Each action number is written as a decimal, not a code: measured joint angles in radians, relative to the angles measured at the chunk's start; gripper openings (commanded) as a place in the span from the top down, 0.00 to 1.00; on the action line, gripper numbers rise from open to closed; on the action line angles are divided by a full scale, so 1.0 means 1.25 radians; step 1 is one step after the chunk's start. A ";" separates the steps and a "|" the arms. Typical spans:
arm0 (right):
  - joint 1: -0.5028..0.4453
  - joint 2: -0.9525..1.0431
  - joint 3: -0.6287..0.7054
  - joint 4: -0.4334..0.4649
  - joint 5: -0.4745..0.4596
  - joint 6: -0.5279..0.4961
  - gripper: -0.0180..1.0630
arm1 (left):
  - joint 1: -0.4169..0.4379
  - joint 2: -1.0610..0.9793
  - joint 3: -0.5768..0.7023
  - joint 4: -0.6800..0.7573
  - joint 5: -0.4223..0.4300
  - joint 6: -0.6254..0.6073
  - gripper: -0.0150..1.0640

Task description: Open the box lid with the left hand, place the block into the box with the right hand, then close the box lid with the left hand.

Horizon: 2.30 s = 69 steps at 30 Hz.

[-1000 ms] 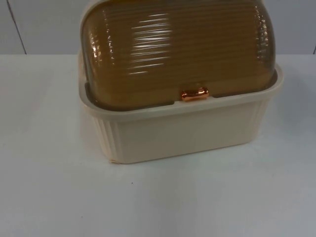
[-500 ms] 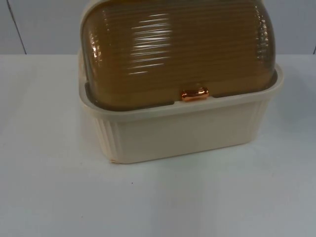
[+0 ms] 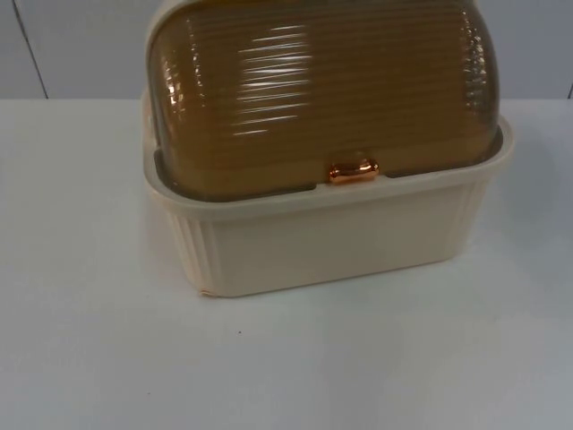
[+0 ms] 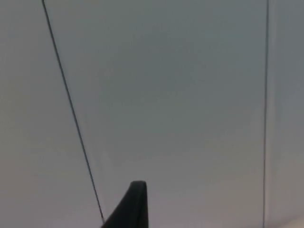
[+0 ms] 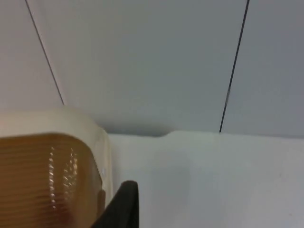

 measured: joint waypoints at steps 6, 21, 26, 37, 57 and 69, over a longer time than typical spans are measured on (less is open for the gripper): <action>0.000 -0.120 0.000 -0.004 0.088 0.016 0.02 | 0.000 -0.043 0.000 0.029 0.161 -0.079 0.02; 0.002 -0.471 -0.002 -0.099 0.228 0.076 0.02 | 0.000 -0.308 0.000 0.099 0.353 -0.230 0.02; 0.032 -0.541 -0.003 -0.112 0.262 0.079 0.02 | -0.002 -0.401 0.000 0.178 0.437 -0.292 0.02; 0.111 -0.552 -0.003 -0.125 0.308 0.093 0.02 | -0.018 -0.487 0.009 0.281 0.508 -0.352 0.02; 0.114 -0.727 0.458 -0.129 0.203 0.113 0.02 | -0.082 -0.537 0.329 0.258 0.509 -0.299 0.02; 0.114 -0.726 0.569 -0.129 0.174 0.139 0.02 | -0.093 -0.548 0.435 0.247 0.495 -0.283 0.02</action>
